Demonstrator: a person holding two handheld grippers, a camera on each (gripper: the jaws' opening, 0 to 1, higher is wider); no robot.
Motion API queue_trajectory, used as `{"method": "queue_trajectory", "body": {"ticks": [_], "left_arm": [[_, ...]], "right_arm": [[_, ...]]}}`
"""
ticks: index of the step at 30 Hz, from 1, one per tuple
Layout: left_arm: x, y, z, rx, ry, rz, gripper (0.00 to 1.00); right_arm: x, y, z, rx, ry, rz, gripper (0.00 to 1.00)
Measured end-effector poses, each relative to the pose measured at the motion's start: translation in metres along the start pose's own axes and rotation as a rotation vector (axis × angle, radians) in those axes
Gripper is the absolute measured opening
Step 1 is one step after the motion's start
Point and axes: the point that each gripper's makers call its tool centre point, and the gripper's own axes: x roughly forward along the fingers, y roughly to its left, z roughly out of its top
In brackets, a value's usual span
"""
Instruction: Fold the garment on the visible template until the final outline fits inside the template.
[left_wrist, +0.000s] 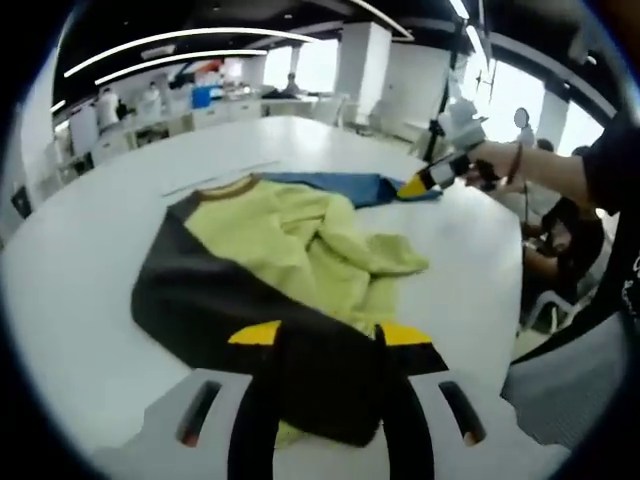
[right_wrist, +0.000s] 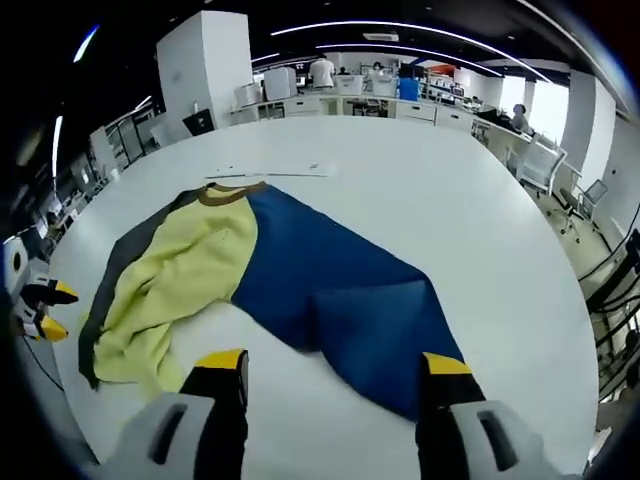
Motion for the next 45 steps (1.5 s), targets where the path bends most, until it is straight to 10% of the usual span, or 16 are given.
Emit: {"method": "queue_trajectory", "body": {"ticks": [21,34,45], "left_arm": [[0.025,-0.015,-0.038,0.095,0.105,0.050,0.23],[0.025,-0.012,-0.044,0.034,0.077,0.085,0.01],[0.023,-0.011,-0.042,-0.002,0.069,0.090,0.00]], "right_arm": [[-0.007,-0.027,-0.031,0.041,0.040,-0.058,0.62],[-0.010,-0.050,-0.041,0.070,0.049,-0.117,0.38],[-0.010,-0.057,-0.043,0.048,0.054,-0.146,0.26]]}}
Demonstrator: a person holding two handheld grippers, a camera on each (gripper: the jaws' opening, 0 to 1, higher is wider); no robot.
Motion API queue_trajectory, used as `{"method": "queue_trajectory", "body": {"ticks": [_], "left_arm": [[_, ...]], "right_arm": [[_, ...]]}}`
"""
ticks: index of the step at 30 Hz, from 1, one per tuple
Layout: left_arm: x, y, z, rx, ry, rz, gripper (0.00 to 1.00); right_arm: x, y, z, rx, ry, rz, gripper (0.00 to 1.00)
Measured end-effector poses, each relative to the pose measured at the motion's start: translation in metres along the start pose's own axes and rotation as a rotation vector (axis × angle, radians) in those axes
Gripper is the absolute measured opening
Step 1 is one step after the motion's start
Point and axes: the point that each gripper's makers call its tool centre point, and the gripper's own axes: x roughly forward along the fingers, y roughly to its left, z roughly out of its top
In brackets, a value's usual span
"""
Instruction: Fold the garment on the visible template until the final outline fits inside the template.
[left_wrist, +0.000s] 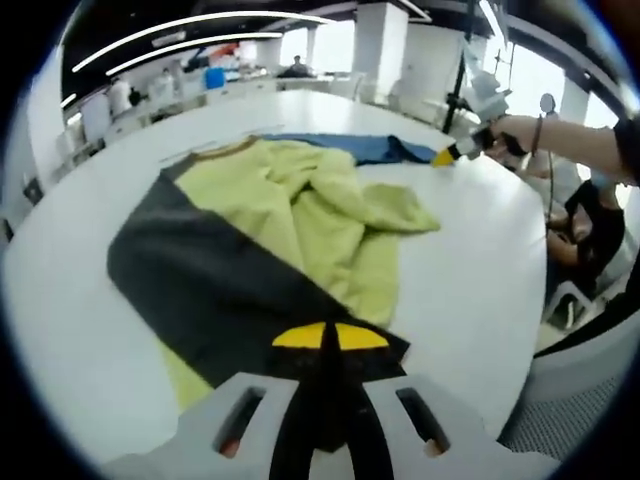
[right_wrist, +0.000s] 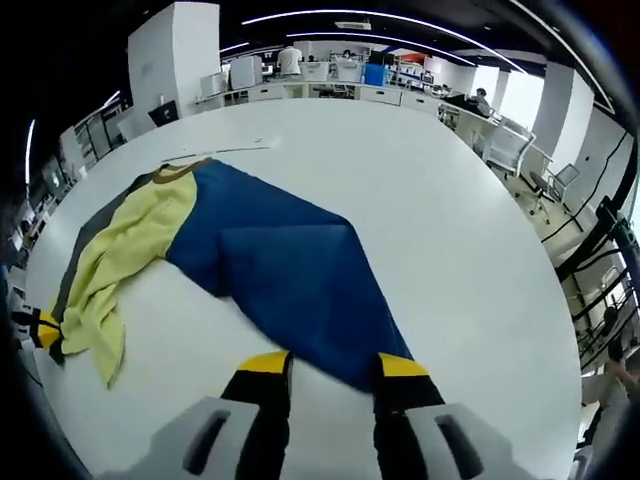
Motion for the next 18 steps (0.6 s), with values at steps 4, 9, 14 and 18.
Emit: {"method": "queue_trajectory", "body": {"ticks": [4,9,14,18], "left_arm": [[-0.010,0.000,0.006,0.010,-0.022,-0.021,0.00],[-0.023,0.007,0.017,-0.041,-0.058,-0.025,0.00],[-0.043,0.022,0.034,-0.051,-0.108,-0.001,0.00],[-0.059,0.042,0.048,-0.168,-0.180,0.026,0.00]], "right_arm": [[-0.002,-0.006,-0.001,-0.004,0.001,-0.019,0.13],[-0.002,-0.010,-0.001,-0.009,0.005,-0.028,0.06],[-0.004,-0.015,-0.002,-0.004,0.007,-0.027,0.00],[-0.006,-0.025,-0.004,-0.022,0.014,-0.056,0.00]]}}
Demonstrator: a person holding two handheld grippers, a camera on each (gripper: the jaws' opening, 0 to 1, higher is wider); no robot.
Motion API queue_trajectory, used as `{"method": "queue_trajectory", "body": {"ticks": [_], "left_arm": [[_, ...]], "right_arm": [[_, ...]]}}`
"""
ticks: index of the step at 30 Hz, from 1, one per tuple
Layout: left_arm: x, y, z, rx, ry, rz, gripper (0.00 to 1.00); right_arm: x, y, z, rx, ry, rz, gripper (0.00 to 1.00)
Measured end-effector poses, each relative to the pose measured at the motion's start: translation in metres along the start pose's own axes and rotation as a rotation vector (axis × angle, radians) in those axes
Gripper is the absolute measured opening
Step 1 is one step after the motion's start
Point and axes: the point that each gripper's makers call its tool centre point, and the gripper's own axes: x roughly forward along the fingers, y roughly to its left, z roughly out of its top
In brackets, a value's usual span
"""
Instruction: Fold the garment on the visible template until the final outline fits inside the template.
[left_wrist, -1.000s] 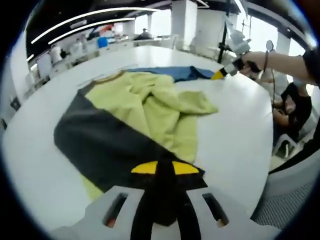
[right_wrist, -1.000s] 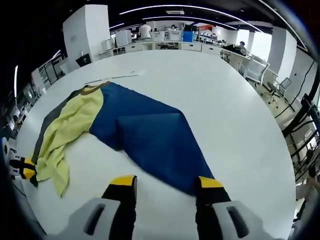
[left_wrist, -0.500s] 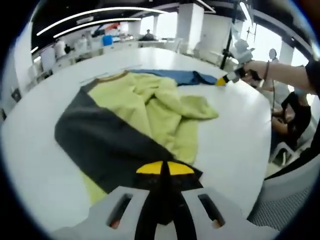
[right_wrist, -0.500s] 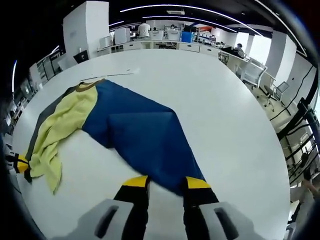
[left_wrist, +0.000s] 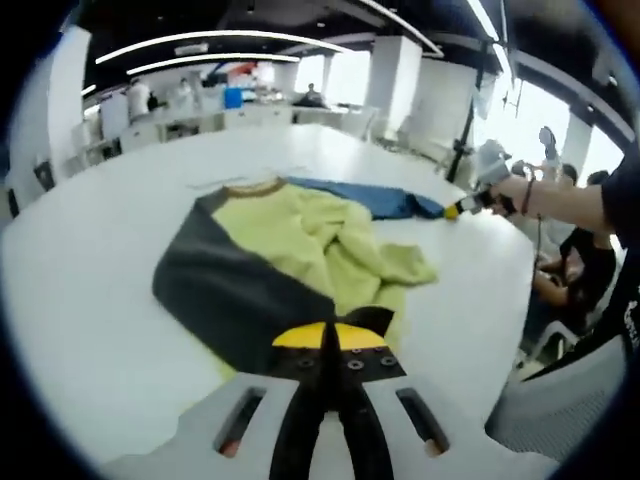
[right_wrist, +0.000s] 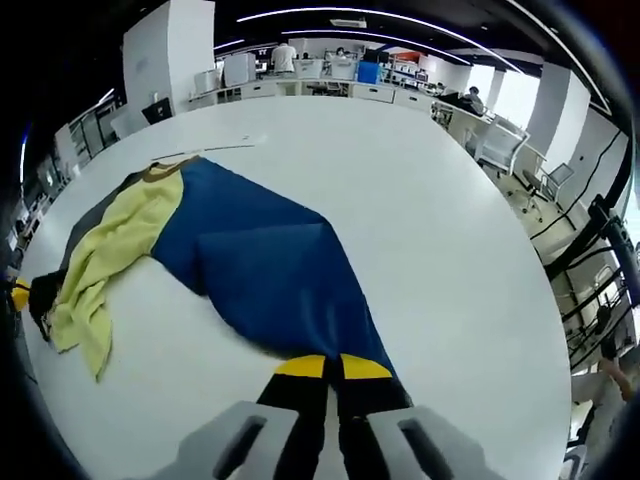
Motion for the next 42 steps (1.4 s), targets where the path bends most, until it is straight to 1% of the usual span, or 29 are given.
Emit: {"method": "queue_trajectory", "body": {"ticks": [4,5,7,8,10,13,15,16,17,18,21,22,23,24,26,28,29,30,31,35,38,42], "left_arm": [[-0.013,0.027,0.011,-0.035,-0.039,0.063,0.00],[-0.018,0.038,0.012,-0.039,-0.044,0.096,0.00],[-0.023,0.050,0.012,-0.038,-0.049,0.125,0.00],[-0.027,0.059,0.012,-0.050,-0.050,0.151,0.00],[-0.032,0.071,0.012,-0.063,-0.059,0.182,0.00],[-0.039,0.086,0.010,-0.146,-0.090,0.222,0.00],[-0.043,0.099,0.007,-0.155,-0.095,0.257,0.00],[-0.047,0.106,0.005,-0.162,-0.094,0.287,0.00],[-0.049,0.111,0.004,-0.160,-0.097,0.298,0.00],[-0.052,0.120,0.003,-0.161,-0.099,0.326,0.00],[-0.059,0.139,-0.002,-0.150,-0.082,0.385,0.00],[-0.061,0.145,-0.003,-0.157,-0.077,0.395,0.00],[-0.061,0.146,-0.003,-0.158,-0.077,0.397,0.00],[-0.064,0.155,-0.002,-0.160,-0.083,0.416,0.00],[-0.066,0.163,-0.004,-0.162,-0.076,0.433,0.00],[-0.068,0.175,-0.006,-0.137,-0.063,0.470,0.00],[-0.070,0.181,-0.008,-0.117,-0.044,0.491,0.00],[-0.070,0.185,-0.008,-0.103,-0.039,0.500,0.00],[-0.071,0.190,-0.010,-0.071,-0.019,0.510,0.00],[-0.072,0.204,-0.015,-0.024,0.029,0.545,0.00],[-0.072,0.215,-0.017,-0.016,0.036,0.563,0.00],[-0.075,0.231,-0.025,-0.011,0.074,0.610,0.00]], "right_arm": [[0.000,-0.007,-0.001,0.009,0.002,-0.008,0.00],[0.000,-0.008,-0.001,0.006,0.004,-0.013,0.00],[0.000,-0.010,-0.002,0.006,0.006,-0.017,0.00],[0.000,-0.011,-0.002,0.004,0.006,-0.018,0.00],[0.000,-0.012,-0.002,-0.003,0.010,-0.020,0.00],[0.001,-0.013,-0.001,-0.010,0.011,-0.021,0.00],[0.001,-0.015,-0.001,-0.012,0.011,-0.023,0.00],[0.001,-0.016,-0.001,-0.014,0.012,-0.025,0.00],[0.002,-0.018,0.000,-0.019,0.013,-0.029,0.00],[0.002,-0.021,0.000,-0.026,0.015,-0.035,0.00],[0.002,-0.030,0.002,-0.029,0.019,-0.048,0.00],[0.002,-0.032,0.002,-0.031,0.020,-0.050,0.00],[0.002,-0.034,0.003,-0.034,0.022,-0.053,0.00],[0.002,-0.035,0.004,-0.037,0.022,-0.057,0.00],[0.004,-0.038,0.005,-0.047,0.024,-0.059,0.00],[0.006,-0.041,0.006,-0.052,0.030,-0.062,0.00],[0.008,-0.043,0.006,-0.060,0.035,-0.065,0.00],[0.008,-0.044,0.006,-0.066,0.039,-0.066,0.00],[0.009,-0.045,0.007,-0.076,0.042,-0.067,0.00],[0.013,-0.051,0.011,-0.073,0.050,-0.066,0.00],[0.015,-0.053,0.012,-0.072,0.058,-0.069,0.00],[0.018,-0.055,0.015,-0.086,0.068,-0.079,0.00]]}}
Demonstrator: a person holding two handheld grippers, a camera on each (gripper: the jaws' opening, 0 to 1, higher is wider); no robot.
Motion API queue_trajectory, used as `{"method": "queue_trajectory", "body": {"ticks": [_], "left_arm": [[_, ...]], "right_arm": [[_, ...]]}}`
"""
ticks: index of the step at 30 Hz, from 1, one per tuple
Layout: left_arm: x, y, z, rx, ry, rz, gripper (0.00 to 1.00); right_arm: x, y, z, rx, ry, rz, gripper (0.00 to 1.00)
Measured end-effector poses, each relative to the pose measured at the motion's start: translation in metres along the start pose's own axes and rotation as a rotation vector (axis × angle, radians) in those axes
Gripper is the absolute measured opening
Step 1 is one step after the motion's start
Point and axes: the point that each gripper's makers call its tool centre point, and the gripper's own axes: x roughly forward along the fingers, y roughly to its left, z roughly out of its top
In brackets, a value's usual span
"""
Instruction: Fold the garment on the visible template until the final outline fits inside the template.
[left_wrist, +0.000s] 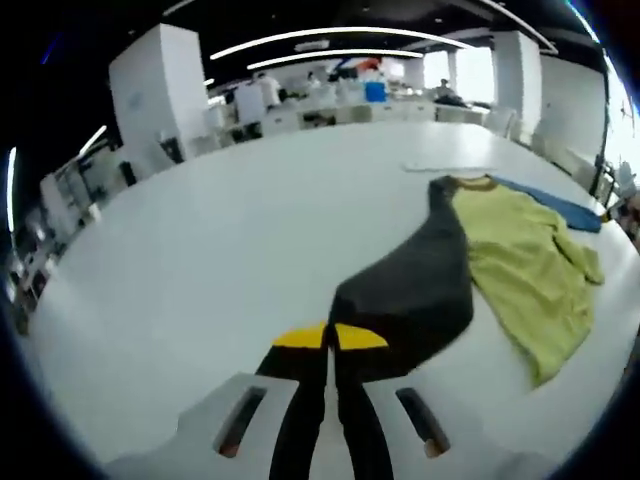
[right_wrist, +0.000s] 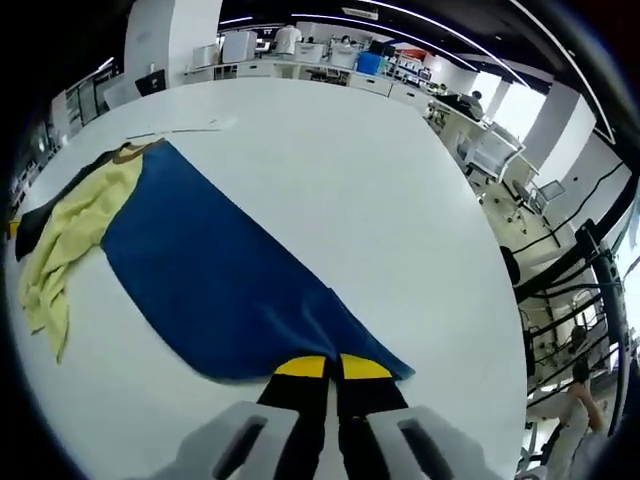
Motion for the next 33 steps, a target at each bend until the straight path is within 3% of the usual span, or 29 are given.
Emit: {"method": "queue_trajectory", "body": {"ticks": [13,26,31,33], "left_arm": [[0.020,0.046,-0.015,0.005,0.052,0.109,0.00],[0.026,0.056,-0.012,0.030,0.065,0.123,0.00],[0.022,0.058,-0.007,0.032,0.051,0.144,0.00],[0.018,0.057,-0.004,0.034,0.036,0.149,0.08]], "right_arm": [[0.008,-0.008,0.006,-0.036,0.020,-0.016,0.00],[0.009,-0.011,0.008,-0.057,0.024,0.006,0.00],[0.007,-0.011,0.009,-0.023,0.012,0.018,0.00],[0.004,-0.011,0.014,0.021,-0.018,0.018,0.06]]}}
